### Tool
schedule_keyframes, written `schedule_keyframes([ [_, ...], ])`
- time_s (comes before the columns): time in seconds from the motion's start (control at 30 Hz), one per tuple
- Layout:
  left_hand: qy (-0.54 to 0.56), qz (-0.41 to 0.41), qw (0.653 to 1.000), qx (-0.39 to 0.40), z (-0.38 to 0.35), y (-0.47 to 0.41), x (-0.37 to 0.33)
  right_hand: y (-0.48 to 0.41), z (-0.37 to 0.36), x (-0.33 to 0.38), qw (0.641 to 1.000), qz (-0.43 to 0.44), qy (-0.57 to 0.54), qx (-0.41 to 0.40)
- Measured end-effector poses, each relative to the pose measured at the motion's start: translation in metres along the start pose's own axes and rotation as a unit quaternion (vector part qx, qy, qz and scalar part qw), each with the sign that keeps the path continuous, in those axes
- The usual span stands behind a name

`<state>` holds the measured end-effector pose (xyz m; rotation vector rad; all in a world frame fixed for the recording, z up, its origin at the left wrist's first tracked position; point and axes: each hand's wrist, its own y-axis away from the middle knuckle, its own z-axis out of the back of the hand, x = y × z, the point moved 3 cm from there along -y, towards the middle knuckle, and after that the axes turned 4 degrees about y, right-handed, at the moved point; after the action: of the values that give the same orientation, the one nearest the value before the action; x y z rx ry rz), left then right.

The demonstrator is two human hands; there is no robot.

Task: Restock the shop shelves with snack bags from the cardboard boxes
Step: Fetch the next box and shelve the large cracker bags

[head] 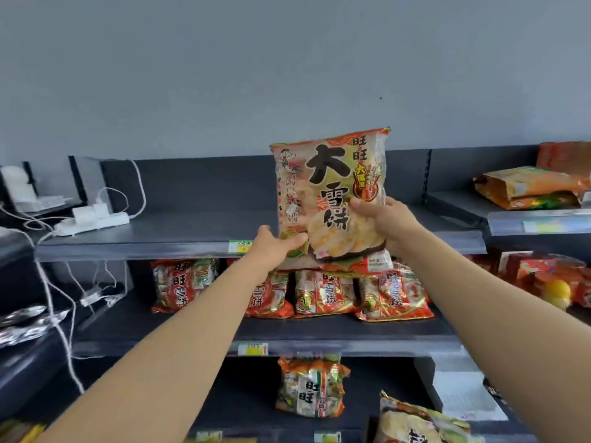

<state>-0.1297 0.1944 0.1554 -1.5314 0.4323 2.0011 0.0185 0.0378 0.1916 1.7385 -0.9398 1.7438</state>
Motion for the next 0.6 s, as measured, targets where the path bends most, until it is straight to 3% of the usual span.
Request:
schedule_keyframes([
  [0.4,0.018,-0.085,0.986,-0.145,0.182,-0.104,0.004,-0.090,-0.205,0.013,0.994,0.063,-0.043,0.080],
  [0.6,0.027,-0.083,0.981,-0.172,0.250,-0.196,0.042,-0.182,-0.301,-0.011,0.981,0.111,0.147,0.062],
])
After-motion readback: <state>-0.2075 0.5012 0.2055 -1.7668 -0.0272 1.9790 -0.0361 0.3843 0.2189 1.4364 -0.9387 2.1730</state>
